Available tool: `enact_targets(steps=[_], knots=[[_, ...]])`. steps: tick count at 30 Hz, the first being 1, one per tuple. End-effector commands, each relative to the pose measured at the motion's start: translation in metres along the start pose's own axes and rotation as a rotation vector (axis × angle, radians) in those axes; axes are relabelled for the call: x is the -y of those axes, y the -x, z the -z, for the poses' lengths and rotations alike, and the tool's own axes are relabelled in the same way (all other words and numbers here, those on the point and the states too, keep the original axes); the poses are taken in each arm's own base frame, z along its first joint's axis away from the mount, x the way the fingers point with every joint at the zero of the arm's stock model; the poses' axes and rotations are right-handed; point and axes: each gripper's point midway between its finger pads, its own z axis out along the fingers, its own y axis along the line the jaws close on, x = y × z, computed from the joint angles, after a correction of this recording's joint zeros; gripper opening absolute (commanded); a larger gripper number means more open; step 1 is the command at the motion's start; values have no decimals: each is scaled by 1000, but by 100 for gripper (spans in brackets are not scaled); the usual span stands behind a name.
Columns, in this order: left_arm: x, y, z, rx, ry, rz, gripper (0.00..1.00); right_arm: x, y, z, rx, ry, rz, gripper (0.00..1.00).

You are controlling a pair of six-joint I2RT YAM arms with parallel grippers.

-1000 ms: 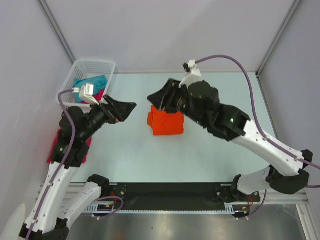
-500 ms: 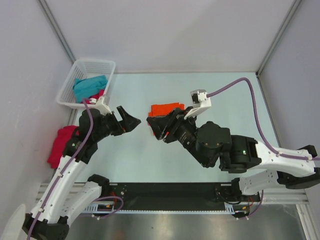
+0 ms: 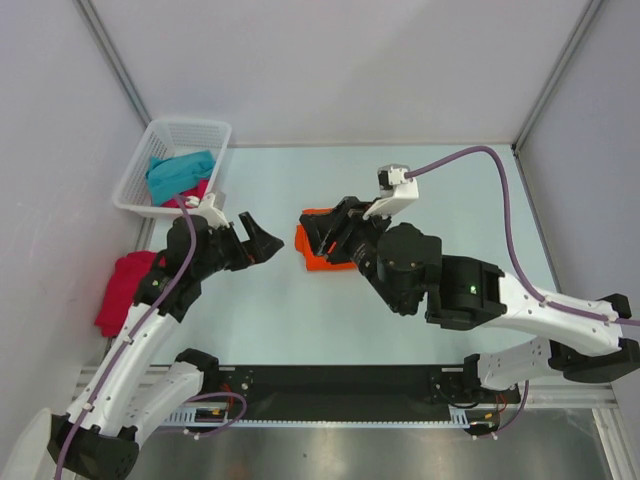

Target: Fold and stack the t-shirts

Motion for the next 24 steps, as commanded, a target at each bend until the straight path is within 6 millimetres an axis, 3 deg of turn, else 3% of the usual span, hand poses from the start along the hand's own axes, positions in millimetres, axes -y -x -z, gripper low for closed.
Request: enact_targets(steps=[1,17,19,21,23,24], knots=[[7,9,1,37,-32,-33,99,-5,6,-5,0,4,-29,45],[9,6,4,35,-50,-22,100,-2,12,8,1,8,-47,45],[7,2,0,23,-51,-19,99,12,7,7,0,-26,-53,45],[4,-4,-8,9,-62,-15,100,32,17,12,30,-57,-79,46],[1,-9,-19,4,-82,-29,100,55,1,8,1,-90,-61,48],[-9,-17,-38,-16,-83,-27,100,87,0,-7,-2,-175,-40,50]])
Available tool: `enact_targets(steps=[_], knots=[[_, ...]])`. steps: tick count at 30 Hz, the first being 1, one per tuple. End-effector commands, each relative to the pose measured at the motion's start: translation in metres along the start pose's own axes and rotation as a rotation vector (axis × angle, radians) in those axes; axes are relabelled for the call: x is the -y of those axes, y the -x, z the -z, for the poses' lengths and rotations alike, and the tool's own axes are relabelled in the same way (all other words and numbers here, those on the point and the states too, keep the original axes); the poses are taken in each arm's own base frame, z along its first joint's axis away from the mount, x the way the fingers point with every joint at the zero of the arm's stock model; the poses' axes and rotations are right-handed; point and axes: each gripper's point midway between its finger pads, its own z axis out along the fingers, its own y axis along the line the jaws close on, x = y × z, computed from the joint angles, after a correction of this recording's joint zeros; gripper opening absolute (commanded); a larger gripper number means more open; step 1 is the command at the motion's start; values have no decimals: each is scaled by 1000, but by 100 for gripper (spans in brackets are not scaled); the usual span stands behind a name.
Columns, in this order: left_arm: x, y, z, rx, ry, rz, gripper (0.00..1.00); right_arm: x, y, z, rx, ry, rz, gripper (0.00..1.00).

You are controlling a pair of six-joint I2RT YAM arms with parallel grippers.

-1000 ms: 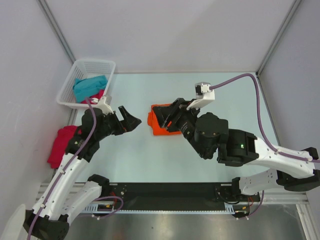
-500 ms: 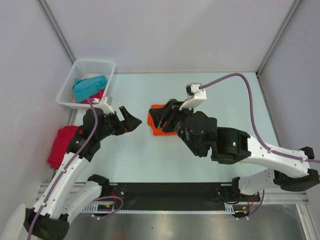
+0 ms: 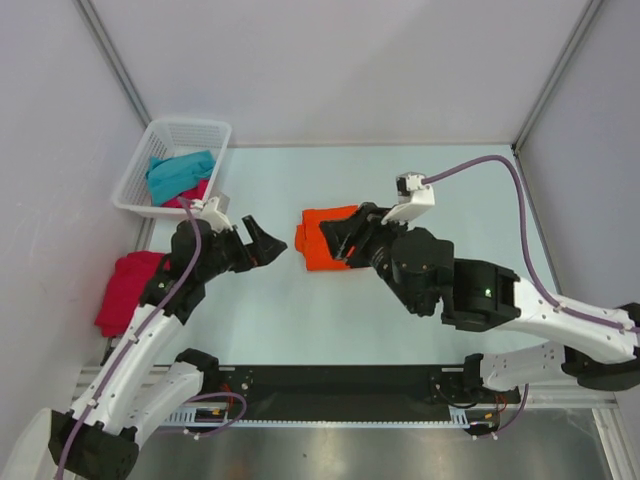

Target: Fold and stack the t-shirts

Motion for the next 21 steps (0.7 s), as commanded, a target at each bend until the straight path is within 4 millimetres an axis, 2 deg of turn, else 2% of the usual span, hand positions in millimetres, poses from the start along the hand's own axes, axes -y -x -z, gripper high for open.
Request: enact_targets(steps=[1,2,3,4,6,7,8,10,11,12,15,21], knots=[[-14,-15,-42,-29,-46,-21,99,66,-16,-24,-87,-116,-63,50],[-19,-16,-56,-32,-52,-31,100,87,-28,-38,-143,-156,-67,51],[-23,-23,-67,-69,-52,-26,100,118,-27,-53,-151,-213,-87,51],[-41,-41,-88,-151,-5,0,99,136,-53,-57,-240,-222,-84,51],[-41,-42,-108,-163,-11,-13,100,168,-65,-68,-258,-281,-81,51],[-51,-51,-123,-197,19,-9,99,176,-76,-69,-301,-285,-86,51],[-52,-55,-130,-211,27,-22,100,193,-94,-69,-351,-316,-87,50],[-53,-53,-143,-219,45,-31,99,210,-111,-74,-415,-328,-112,50],[-59,-64,-151,-259,64,-26,99,218,-120,-73,-439,-348,-105,50],[-55,-61,-156,-258,59,-28,100,224,-128,-71,-463,-367,-101,50],[-55,-68,-165,-286,75,-32,99,240,-151,-66,-530,-423,-98,50],[-53,-71,-180,-288,84,-75,100,246,-171,-58,-565,-410,-126,50]])
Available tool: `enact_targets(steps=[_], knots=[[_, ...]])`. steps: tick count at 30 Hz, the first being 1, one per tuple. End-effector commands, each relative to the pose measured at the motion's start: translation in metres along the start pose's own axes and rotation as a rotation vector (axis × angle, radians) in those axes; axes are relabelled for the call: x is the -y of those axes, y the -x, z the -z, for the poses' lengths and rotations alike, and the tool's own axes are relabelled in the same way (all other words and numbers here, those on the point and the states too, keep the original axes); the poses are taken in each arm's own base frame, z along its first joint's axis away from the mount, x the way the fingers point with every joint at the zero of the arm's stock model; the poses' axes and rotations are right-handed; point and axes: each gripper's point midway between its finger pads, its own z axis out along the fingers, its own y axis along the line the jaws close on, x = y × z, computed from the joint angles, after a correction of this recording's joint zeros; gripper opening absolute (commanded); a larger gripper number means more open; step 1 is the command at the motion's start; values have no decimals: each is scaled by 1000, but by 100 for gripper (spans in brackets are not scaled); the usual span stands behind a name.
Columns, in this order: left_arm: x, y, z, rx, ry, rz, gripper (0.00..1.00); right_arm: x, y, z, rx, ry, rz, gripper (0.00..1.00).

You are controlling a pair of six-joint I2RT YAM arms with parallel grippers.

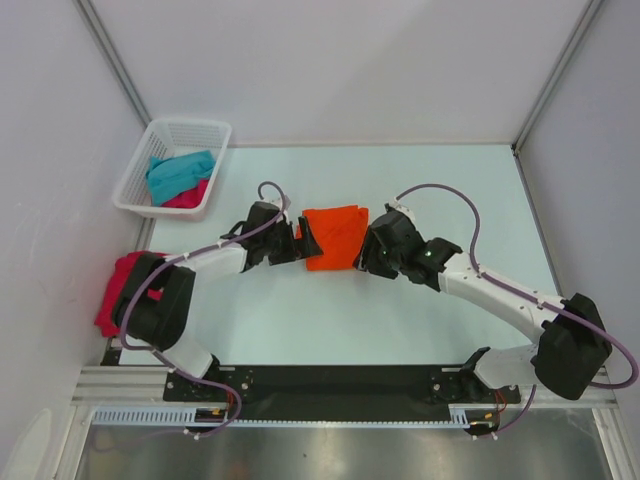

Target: Fold and stack the t-shirts

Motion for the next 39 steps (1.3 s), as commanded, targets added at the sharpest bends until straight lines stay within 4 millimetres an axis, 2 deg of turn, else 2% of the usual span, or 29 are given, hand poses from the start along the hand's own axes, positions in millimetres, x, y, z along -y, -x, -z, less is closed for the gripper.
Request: enact_targets(steps=[1,9,18,27,29,30,31,32,33,36,38,39], knots=[[11,23,-12,66,-11,-76,100,-9,-8,4,-27,58,-19,50],[5,23,-29,71,9,-82,99,-5,-15,11,-38,35,9,50],[0,3,-46,48,-21,-44,99,-4,-6,28,-8,21,17,50],[6,-14,-66,14,-69,0,99,6,8,49,36,-16,17,50],[9,-16,-68,-1,-87,8,87,6,12,56,49,-15,10,50],[8,-18,-70,-11,-87,19,71,7,14,59,56,-18,9,50],[9,-19,-71,-16,-92,26,58,6,17,65,63,-14,8,50],[9,-20,-71,-23,-91,38,41,7,21,70,78,-15,7,50],[5,-23,-70,-36,-65,52,12,6,24,74,87,-14,6,50],[-8,-26,-62,-32,16,75,0,2,35,93,124,7,1,50],[-9,-17,-48,5,57,76,0,-2,41,109,152,39,-5,50],[-18,-15,-40,17,118,84,0,-3,43,114,161,51,-7,50]])
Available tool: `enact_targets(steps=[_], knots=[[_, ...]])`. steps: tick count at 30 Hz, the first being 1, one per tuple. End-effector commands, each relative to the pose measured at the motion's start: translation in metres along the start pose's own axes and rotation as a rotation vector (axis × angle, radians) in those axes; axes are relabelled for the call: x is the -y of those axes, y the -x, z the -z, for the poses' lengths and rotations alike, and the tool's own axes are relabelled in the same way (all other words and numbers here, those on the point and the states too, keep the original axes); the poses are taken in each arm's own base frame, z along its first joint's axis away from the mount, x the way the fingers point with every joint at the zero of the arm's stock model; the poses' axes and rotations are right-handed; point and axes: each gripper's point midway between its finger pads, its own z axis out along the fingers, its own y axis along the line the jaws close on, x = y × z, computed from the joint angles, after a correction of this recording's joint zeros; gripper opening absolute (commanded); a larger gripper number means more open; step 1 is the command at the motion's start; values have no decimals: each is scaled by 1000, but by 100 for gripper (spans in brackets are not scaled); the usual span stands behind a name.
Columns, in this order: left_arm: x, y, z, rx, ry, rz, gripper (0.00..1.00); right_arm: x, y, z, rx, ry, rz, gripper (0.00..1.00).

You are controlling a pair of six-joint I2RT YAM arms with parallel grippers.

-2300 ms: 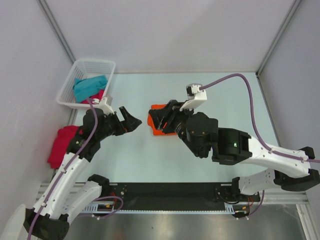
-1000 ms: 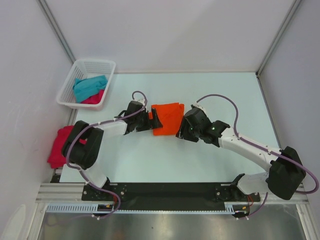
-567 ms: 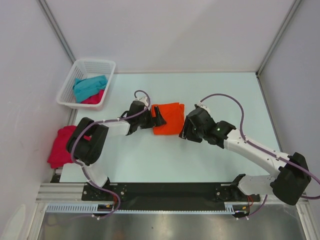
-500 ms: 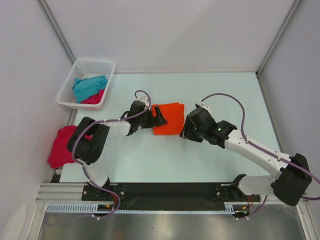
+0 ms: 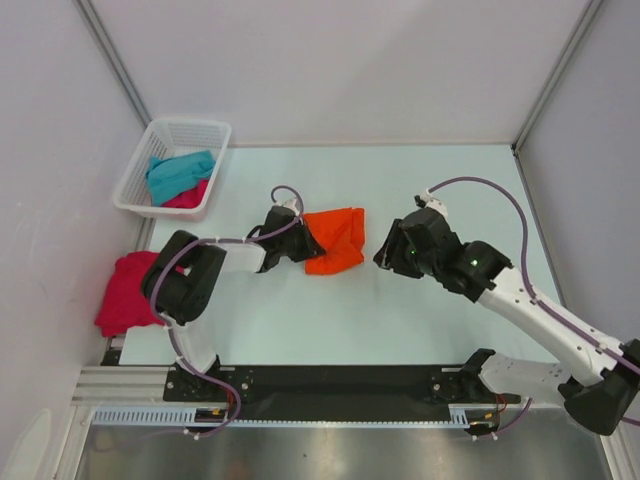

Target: Fold and stack the t-shirts

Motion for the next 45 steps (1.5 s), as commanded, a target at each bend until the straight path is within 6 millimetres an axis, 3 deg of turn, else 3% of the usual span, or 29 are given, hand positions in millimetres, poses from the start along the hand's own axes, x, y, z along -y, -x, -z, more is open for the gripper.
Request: enact_targets(steps=[1,2,3,5,6,8,11,18,21,25,27,31,32,37,40,45], knots=[[-24,-5,37,1,206,34,0,-10,28,40,102,66,-12,50],[-23,3,45,29,224,43,0,-11,30,44,111,78,-16,50],[-35,1,57,21,301,62,0,-12,32,51,124,96,-23,49],[-21,21,80,79,298,73,0,-14,35,58,135,114,-23,50],[-31,24,92,93,360,85,0,-15,36,62,144,129,-24,49],[-20,41,118,160,356,101,0,-16,37,66,150,143,-24,50],[-25,50,155,206,416,113,0,-18,36,69,152,166,-22,50],[-55,71,230,331,547,192,0,-27,34,73,144,223,-18,49],[-70,71,251,356,591,225,0,-31,34,74,143,234,-11,50],[-93,71,283,390,672,268,0,-35,34,74,134,244,-1,50],[-93,77,303,436,694,260,0,-36,33,71,126,244,3,50],[-112,90,356,511,811,310,0,-46,30,58,99,253,14,50],[-108,100,370,547,808,309,0,-50,28,55,84,263,20,50],[-119,115,434,645,948,317,0,-69,29,45,63,274,57,50],[-135,119,446,639,976,341,0,-77,26,36,41,268,81,49],[-162,104,418,569,890,381,0,-83,23,31,34,257,99,50]])
